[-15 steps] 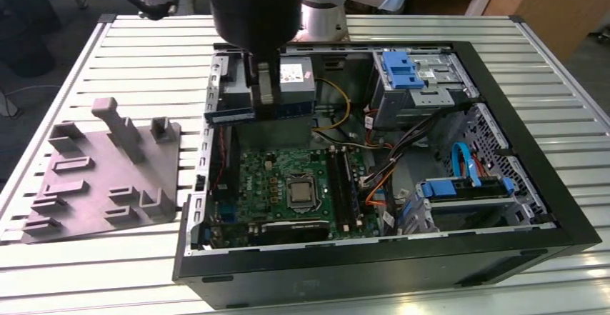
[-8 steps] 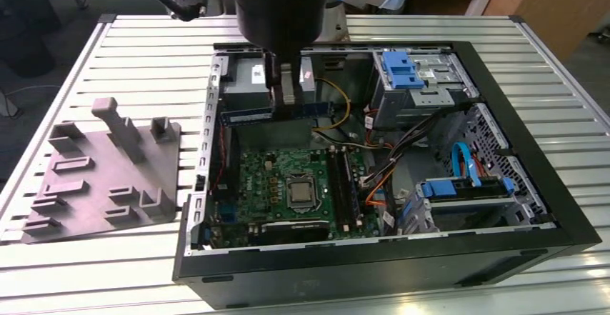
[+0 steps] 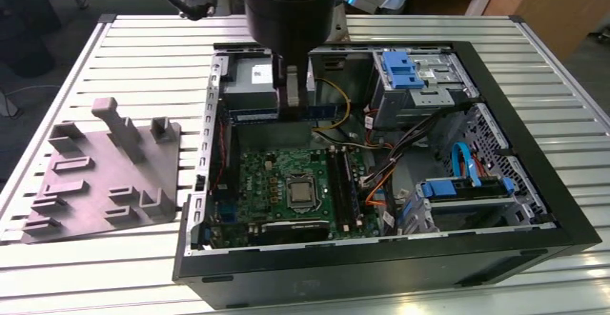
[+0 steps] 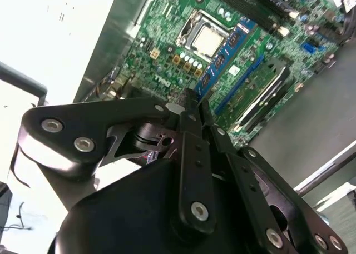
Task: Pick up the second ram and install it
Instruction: 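Pick up the second ram and move it above second insertion slot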
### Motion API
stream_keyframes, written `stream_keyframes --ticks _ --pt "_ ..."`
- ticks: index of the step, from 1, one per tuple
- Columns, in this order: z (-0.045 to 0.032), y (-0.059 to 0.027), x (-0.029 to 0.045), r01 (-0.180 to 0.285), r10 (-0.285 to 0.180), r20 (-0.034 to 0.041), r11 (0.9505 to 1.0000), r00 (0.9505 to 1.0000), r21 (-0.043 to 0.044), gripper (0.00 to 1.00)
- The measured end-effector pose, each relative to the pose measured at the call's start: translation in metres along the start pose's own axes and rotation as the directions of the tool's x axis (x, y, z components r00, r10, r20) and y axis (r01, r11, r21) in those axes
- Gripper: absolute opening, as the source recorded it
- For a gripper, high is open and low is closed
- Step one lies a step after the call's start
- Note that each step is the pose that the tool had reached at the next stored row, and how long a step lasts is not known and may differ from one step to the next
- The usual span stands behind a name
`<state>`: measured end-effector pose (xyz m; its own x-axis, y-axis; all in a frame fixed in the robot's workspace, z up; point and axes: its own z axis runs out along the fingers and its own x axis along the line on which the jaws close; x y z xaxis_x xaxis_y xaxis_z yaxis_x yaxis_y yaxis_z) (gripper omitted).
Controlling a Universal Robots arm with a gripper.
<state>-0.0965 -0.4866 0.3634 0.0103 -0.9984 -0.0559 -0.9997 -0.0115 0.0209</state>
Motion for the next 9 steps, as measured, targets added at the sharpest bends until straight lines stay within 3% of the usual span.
stream_keyframes --ticks 9 --pt "0.0072 -0.0173 0.0005 -0.024 0.024 0.0002 0.9997 0.9997 0.0013 0.14"
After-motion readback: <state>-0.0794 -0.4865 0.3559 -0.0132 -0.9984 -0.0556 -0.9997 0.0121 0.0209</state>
